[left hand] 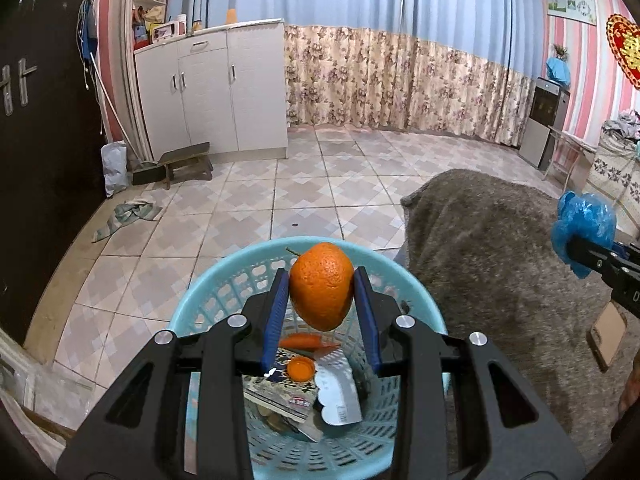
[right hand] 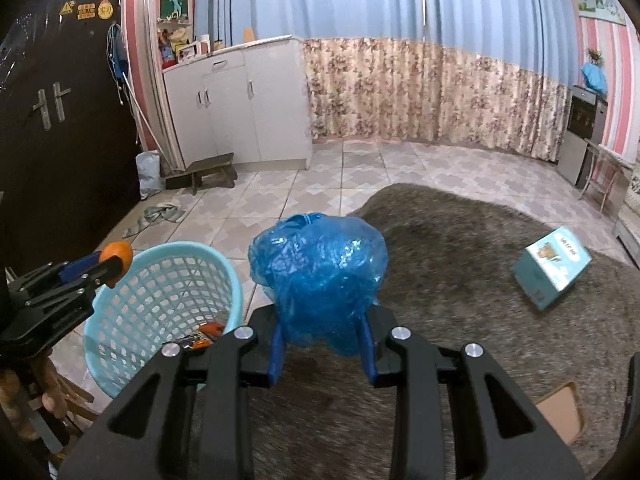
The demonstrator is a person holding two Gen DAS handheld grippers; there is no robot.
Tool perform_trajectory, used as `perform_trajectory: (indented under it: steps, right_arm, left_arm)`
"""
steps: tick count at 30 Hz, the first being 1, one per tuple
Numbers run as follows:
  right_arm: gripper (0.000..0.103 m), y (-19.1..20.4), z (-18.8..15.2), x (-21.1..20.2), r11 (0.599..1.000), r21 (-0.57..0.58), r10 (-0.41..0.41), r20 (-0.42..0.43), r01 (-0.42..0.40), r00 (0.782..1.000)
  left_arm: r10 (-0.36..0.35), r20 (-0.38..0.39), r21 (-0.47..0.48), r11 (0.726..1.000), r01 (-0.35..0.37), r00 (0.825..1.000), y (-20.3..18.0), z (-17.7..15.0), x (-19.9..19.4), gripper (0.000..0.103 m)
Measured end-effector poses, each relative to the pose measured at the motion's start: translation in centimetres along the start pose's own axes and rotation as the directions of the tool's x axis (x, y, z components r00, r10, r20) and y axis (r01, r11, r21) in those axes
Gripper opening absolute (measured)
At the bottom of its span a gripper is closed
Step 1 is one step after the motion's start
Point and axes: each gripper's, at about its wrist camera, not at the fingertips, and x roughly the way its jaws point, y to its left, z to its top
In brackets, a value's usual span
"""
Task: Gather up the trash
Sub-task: 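Open the left tool over the basket while the right tool drops the blue bag in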
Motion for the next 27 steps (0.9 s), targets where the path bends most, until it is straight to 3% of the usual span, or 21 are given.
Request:
perform_trajectory:
  steps: [5,7,9,12,16,27]
  right_arm:
    - [0.030,1.4,-0.7,1.7,1.000,-0.003,0.023,-0.022,-0.023,1.000]
    - [0.030,1.8,-0.7,2.1,1.000,-0.011,0.027,-0.028,-0.027,0.999]
    - [0.030,2.3,-0.8,2.5,0.999,-0.021,0.028,-0.033,-0.029,0.999]
    - [0.030,3.0,-0.8,2.8,0.999,-0.036,0.031,-0.034,-0.032,0.999]
    - [0.030,4.1,-0.8,3.0,0.998,-0.045,0.045,-0.035,-0.047,0.998]
    - [0.031,9.6,-0.1,5.8,0.984,-0.099,0.141,-0.073,-0.148,0.987]
  left_arm:
    - [0.008,0.014,0.015,1.000,-0.008,1.000,0.9,0.1,0.3,0.037]
    - [0.009,0.015,0.019,1.000,-0.010,1.000,1.2,0.2,0.2,0.056]
    - [0.026,0.030,0.008,1.000,-0.026,0.999,1.6,0.2,-0.2,0.067]
    - [0.033,0.041,-0.005,0.999,-0.032,0.999,2.4,0.3,-0.8,0.069]
    - [0.077,0.060,-0.012,0.997,-0.076,0.995,3.2,0.1,-1.5,0.083]
    - [0.144,0.046,-0.051,0.989,-0.142,0.988,5.8,-1.2,-2.5,0.090]
